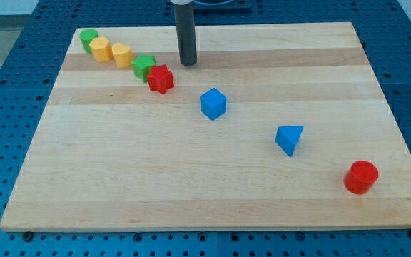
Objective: Point at green circle
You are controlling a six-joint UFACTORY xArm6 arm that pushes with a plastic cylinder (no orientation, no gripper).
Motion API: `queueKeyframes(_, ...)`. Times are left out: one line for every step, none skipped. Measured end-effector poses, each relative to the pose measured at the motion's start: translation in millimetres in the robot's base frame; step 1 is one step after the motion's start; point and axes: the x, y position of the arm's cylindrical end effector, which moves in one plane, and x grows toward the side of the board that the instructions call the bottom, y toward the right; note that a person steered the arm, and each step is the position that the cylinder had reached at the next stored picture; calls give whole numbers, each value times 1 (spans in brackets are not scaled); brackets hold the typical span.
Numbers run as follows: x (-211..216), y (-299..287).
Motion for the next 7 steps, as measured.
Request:
queueKeyframes(0, 0)
queueKeyframes(1, 0)
queueKeyframes(1, 11)
queueKeyframes(-16, 85)
queueKeyframes(-55, 107)
queueKeyframes(-99, 41)
queueKeyframes(-105, -7)
